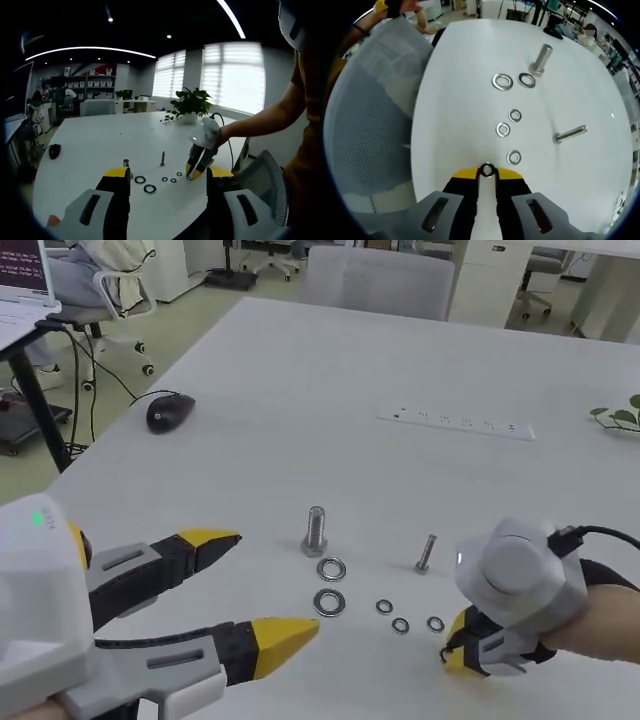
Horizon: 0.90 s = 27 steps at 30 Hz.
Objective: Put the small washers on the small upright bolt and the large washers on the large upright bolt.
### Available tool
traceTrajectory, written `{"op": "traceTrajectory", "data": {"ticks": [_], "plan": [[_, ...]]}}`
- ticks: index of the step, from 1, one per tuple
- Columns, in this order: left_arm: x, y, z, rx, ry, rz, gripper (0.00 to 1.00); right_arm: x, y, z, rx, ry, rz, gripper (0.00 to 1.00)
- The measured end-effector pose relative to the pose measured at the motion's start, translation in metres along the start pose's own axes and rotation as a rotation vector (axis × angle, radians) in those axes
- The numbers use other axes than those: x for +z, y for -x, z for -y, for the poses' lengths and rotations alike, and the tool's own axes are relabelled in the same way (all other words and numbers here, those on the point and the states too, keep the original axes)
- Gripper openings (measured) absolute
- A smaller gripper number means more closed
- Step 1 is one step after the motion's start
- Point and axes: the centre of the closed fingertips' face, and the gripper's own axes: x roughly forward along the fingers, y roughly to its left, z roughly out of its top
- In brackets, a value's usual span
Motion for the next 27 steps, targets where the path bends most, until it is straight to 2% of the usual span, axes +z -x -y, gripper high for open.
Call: {"op": "traceTrajectory", "data": {"ticks": [7, 15, 19, 23, 27], "plan": [[0.000, 0.000, 0.000, 0.001, -0.003, -0.004, 0.61, -0.003, 0.004, -0.001, 0.004, -0.005, -0.007, 0.12], [-0.002, -0.002, 0.001, -0.004, -0.002, -0.008, 0.60, 0.002, 0.026, 0.009, -0.007, -0.011, 0.015, 0.12], [-0.001, -0.003, 0.002, -0.009, -0.003, -0.006, 0.60, 0.008, 0.041, 0.022, -0.035, 0.004, 0.017, 0.12], [0.000, -0.004, 0.003, -0.013, -0.004, -0.003, 0.60, 0.013, 0.053, 0.040, -0.056, 0.036, -0.008, 0.12], [-0.001, -0.004, 0.005, -0.014, -0.005, -0.006, 0.60, 0.024, 0.065, 0.057, -0.082, 0.057, -0.007, 0.12]]}}
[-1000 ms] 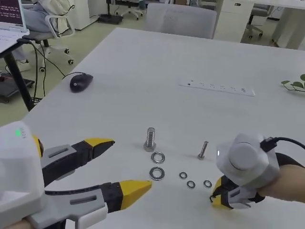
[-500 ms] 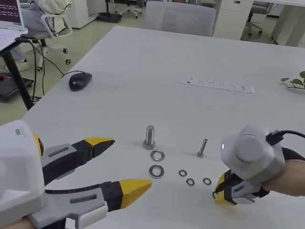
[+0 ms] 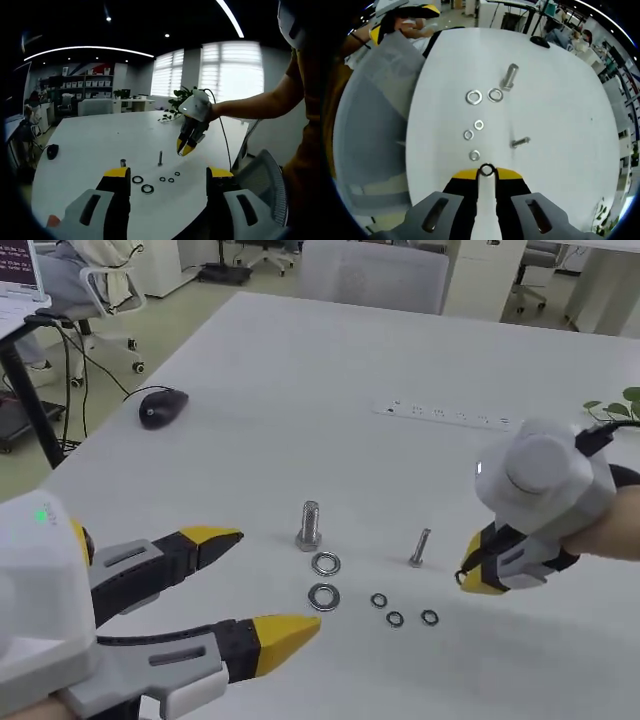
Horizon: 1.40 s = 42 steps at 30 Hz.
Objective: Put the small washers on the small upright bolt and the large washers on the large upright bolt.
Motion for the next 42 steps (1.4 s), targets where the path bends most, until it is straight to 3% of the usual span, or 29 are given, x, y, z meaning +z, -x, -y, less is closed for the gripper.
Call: {"op": "traceTrajectory", "data": {"ticks": [6, 17, 42], "plan": [[-0.001, 0.001, -0.001, 0.008, 0.004, -0.003, 0.60, 0.014, 0.006, 0.020, -0.023, 0.019, 0.006, 0.12], [-0.001, -0.002, -0.003, 0.018, 0.011, -0.003, 0.60, 0.029, -0.004, 0.040, -0.026, 0.046, -0.002, 0.12], [-0.003, -0.005, -0.008, 0.036, 0.023, -0.009, 0.60, 0.024, -0.028, 0.048, 0.030, 0.066, -0.043, 0.12]]}}
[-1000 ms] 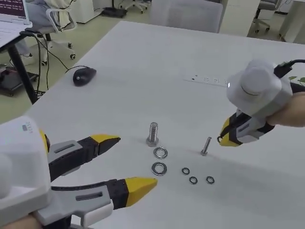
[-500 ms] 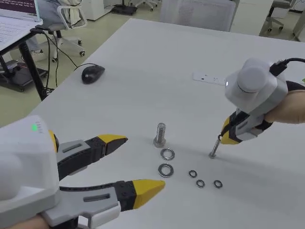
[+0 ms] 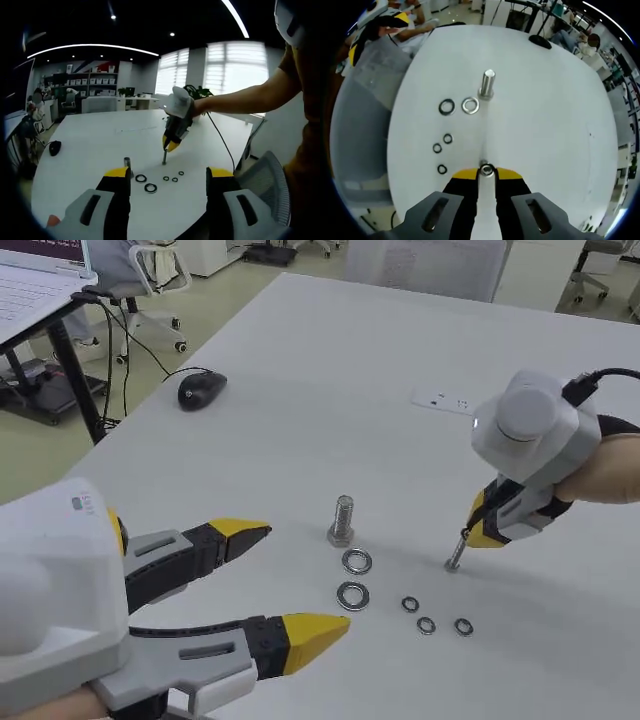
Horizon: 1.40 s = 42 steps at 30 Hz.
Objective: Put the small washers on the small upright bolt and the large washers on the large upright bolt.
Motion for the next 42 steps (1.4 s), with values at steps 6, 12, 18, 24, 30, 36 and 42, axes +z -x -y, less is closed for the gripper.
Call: {"op": "traceTrajectory", "data": {"ticks": [6, 12, 18, 24, 30, 36, 42], "plan": [[0.000, 0.001, -0.001, 0.003, 0.000, 0.002, 0.60, -0.001, -0.006, -0.001, 0.004, 0.017, -0.014, 0.12], [0.001, 0.001, -0.001, 0.004, 0.000, 0.004, 0.60, -0.003, -0.015, -0.004, 0.013, 0.023, -0.028, 0.12], [0.000, 0.001, -0.002, 0.006, 0.001, -0.003, 0.60, -0.004, -0.026, -0.007, 0.023, 0.021, -0.025, 0.12], [-0.001, 0.001, -0.005, 0.008, 0.005, -0.006, 0.60, -0.007, -0.038, -0.008, 0.034, 0.017, -0.020, 0.13], [0.000, -0.001, -0.006, 0.007, 0.005, -0.005, 0.60, -0.008, -0.047, -0.009, 0.038, 0.028, -0.026, 0.13], [0.001, -0.002, -0.007, 0.007, 0.004, -0.004, 0.60, -0.011, -0.052, -0.009, 0.036, 0.050, -0.034, 0.15], [0.001, -0.002, -0.007, 0.005, 0.002, -0.005, 0.60, -0.011, -0.049, -0.010, 0.036, 0.037, -0.028, 0.17]]}}
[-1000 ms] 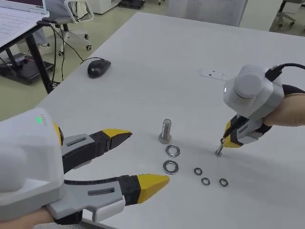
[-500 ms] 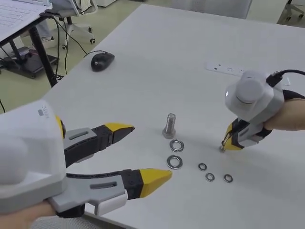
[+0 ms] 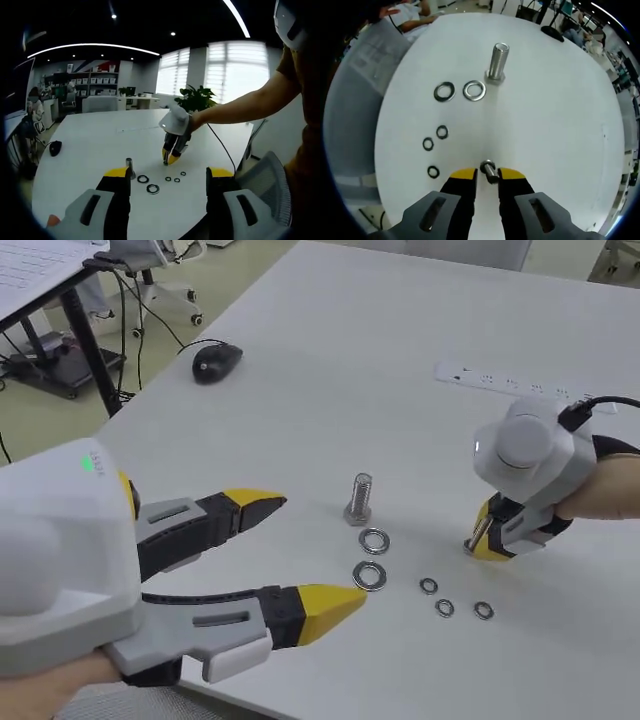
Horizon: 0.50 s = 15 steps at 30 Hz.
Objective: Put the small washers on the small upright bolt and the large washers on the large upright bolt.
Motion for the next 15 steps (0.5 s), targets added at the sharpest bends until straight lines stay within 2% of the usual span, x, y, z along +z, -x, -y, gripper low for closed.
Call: {"op": "traceTrajectory", "data": {"ticks": [9, 15], "plan": [[0.002, 0.002, 0.003, -0.003, -0.010, 0.006, 0.60, -0.007, 0.019, -0.004, -0.018, -0.046, 0.023, 0.17], [0.005, 0.004, 0.009, -0.014, -0.026, 0.008, 0.60, -0.011, 0.031, -0.017, -0.024, -0.068, 0.039, 0.17]]}}
